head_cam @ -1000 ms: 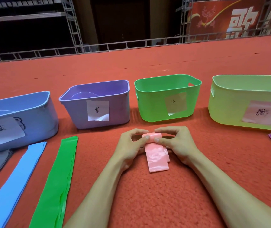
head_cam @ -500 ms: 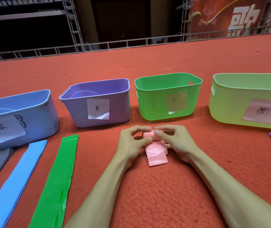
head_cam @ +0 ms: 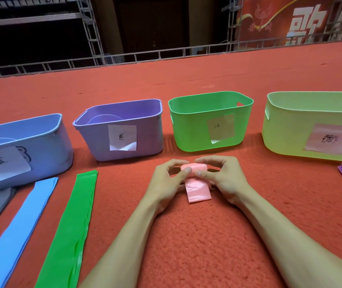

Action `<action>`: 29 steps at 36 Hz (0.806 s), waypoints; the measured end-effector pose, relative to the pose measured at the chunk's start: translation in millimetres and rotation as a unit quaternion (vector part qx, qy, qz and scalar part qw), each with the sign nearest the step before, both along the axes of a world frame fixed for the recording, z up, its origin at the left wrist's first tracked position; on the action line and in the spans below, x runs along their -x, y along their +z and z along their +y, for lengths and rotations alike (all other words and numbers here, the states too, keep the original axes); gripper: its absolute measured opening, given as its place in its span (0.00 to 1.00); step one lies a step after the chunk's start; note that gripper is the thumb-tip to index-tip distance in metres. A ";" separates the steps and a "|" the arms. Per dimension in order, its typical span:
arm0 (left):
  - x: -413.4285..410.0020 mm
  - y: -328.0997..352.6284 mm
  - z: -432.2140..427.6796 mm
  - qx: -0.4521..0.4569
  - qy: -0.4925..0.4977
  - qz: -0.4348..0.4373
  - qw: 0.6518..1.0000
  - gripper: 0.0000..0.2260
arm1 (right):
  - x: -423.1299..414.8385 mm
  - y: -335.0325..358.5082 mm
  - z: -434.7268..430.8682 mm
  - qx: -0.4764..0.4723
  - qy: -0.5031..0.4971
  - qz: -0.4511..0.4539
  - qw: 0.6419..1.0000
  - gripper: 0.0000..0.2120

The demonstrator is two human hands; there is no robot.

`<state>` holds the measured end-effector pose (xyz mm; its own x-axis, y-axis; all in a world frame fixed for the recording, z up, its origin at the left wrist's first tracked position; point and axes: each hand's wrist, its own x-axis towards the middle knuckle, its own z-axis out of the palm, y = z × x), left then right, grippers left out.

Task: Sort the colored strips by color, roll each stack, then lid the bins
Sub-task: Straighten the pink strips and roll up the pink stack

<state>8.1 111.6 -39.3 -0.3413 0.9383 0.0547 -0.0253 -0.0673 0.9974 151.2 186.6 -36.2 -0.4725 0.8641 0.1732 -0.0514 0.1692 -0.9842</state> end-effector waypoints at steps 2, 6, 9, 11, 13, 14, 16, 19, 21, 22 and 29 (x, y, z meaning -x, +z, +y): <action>1.7 -1.2 0.4 -0.003 0.004 0.008 1.000 0.07 | 0.1 -0.7 0.3 -0.003 0.001 -0.005 1.000 0.13; 3.5 -2.6 1.1 -0.016 0.025 0.037 0.999 0.09 | 1.0 -1.5 1.7 0.004 0.005 -0.004 1.000 0.14; 3.5 -2.1 0.3 -0.018 0.031 0.017 0.999 0.11 | 2.1 -1.4 3.0 0.033 0.018 0.015 0.999 0.14; 3.2 -1.2 -0.1 -0.020 0.034 -0.003 0.999 0.11 | 2.6 -0.1 2.8 0.076 0.032 0.038 0.996 0.13; 2.8 -0.1 -0.7 -0.024 0.032 -0.016 0.999 0.12 | 3.2 1.2 2.3 0.100 0.041 0.050 0.993 0.11; 2.3 0.6 -1.2 -0.025 0.029 -0.020 0.999 0.13 | 3.6 1.4 2.1 0.104 0.043 0.048 0.993 0.10; 1.0 2.3 -2.0 -0.028 0.022 -0.022 0.999 0.14 | 3.8 1.2 1.8 0.102 0.039 0.040 0.993 0.10; -0.7 3.7 -3.5 -0.034 0.016 -0.011 0.999 0.15 | 3.5 0.0 2.1 0.094 0.039 0.040 0.994 0.09; -0.6 3.2 -3.8 -0.035 0.011 -0.006 0.999 0.15 | 2.4 -0.5 2.1 0.092 0.041 0.044 0.994 0.09; -0.1 2.3 -3.2 -0.033 0.008 -0.007 0.999 0.15 | 2.0 -0.7 2.3 0.093 0.042 0.045 0.994 0.09; 0.5 -1.5 2.4 0.001 0.007 -0.050 0.999 0.09 | 1.0 -2.5 3.0 0.077 0.028 0.054 0.995 0.13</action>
<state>7.6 114.0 -40.8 -0.3577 0.9337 0.0185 -0.1233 -0.0669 0.9901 150.2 189.6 -38.6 -0.5056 0.8577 0.0936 -0.1638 0.0111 -0.9864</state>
